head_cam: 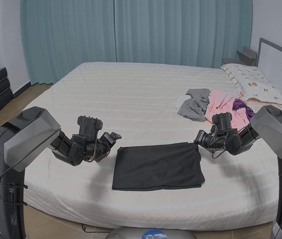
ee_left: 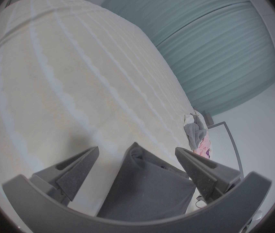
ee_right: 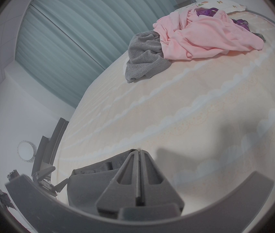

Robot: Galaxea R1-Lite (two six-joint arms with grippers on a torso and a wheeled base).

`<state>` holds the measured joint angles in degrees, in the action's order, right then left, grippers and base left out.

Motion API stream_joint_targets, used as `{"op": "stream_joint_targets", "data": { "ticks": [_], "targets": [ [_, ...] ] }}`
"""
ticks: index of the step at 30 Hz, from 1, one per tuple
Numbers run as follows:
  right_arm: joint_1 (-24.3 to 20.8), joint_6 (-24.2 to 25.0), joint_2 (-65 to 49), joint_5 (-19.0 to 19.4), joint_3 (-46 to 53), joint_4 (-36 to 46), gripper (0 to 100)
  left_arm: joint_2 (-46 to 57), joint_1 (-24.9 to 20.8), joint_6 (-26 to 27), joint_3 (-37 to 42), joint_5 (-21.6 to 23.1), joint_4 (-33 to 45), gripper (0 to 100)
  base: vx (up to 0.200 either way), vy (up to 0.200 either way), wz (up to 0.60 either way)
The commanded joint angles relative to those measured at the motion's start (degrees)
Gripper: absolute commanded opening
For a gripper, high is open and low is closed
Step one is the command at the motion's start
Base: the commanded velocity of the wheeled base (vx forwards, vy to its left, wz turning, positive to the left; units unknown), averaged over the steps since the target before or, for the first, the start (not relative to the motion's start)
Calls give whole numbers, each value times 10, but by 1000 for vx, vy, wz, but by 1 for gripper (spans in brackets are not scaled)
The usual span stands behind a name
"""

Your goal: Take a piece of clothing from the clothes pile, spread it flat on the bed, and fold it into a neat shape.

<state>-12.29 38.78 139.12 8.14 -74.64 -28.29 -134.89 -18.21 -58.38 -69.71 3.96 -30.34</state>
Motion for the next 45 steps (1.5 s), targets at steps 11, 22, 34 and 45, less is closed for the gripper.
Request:
{"op": "stream_joint_targets", "data": {
  "ticks": [11,22,34,45],
  "targets": [
    [-1,7,1,0,-3,-1,0,-93,-31,19,-113,-4,41,100,0,0,0],
    [1,8,3,0,-4,-2,0,-92,-21,18,-117,-50,38,0,0,0,0],
    [-1,8,23,-5,-29,-3,0,-89,-8,18,-117,-62,35,0,0,0,0],
    [-6,6,45,-24,-54,-2,0,-93,-7,18,-119,-61,37,0,0,0,0]
  ]
}}
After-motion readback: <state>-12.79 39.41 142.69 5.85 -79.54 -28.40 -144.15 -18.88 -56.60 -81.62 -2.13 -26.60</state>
